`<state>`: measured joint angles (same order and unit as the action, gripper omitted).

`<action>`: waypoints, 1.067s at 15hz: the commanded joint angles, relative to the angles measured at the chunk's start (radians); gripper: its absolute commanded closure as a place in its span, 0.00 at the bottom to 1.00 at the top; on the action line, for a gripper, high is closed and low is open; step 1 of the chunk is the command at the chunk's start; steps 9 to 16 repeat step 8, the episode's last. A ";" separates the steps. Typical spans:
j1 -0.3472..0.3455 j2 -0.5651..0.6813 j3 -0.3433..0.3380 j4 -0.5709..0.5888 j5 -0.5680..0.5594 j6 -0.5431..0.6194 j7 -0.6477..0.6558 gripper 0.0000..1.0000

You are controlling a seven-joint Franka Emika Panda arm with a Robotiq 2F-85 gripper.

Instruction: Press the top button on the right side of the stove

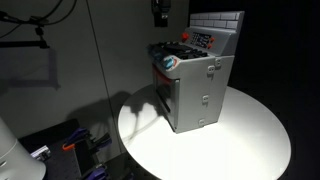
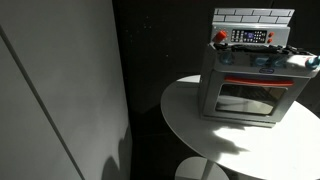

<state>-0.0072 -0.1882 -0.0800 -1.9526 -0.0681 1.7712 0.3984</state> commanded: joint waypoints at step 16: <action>-0.046 -0.179 0.020 -0.129 0.046 -0.089 -0.147 0.00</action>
